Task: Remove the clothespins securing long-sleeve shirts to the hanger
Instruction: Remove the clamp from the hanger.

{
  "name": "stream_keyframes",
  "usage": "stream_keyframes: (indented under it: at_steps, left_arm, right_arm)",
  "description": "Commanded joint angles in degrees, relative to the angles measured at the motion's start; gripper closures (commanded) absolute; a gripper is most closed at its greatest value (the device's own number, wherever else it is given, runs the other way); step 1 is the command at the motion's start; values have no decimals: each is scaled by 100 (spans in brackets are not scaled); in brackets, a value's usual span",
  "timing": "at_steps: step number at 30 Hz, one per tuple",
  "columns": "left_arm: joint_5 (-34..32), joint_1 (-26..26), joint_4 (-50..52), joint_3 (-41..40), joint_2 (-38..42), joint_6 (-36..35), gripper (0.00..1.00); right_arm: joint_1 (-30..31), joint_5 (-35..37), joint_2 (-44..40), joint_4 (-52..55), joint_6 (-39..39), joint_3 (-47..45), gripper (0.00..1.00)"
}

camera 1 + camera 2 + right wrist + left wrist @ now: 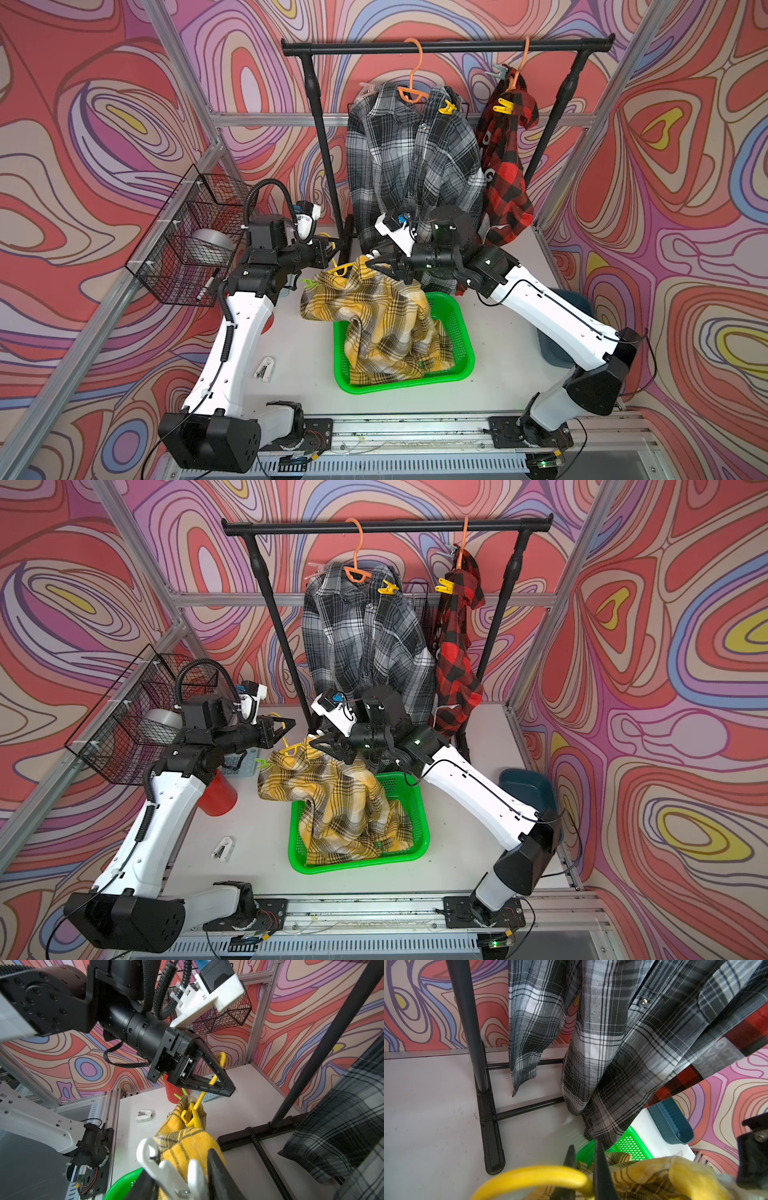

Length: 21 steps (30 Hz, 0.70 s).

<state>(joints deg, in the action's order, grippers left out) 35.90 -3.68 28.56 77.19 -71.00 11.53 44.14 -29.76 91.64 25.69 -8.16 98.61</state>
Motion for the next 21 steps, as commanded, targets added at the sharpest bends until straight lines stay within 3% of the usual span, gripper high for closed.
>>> stream_keyframes:
  at_steps: [1,3,6,13,21]
  left_arm:
    - [40,34,34,145,34,-89,100]
    - [40,34,35,147,33,-89,100]
    - [27,34,30,139,34,-98,100]
    - [19,39,36,147,34,-107,100]
    - [-54,34,28,125,34,-127,100]
  right_arm:
    - [64,101,87,159,-80,194,59]
    - [67,119,89,155,-90,203,48]
    - [85,142,91,153,-89,224,47]
    - [103,181,92,162,-106,237,66]
    - [104,176,84,322,-170,268,98]
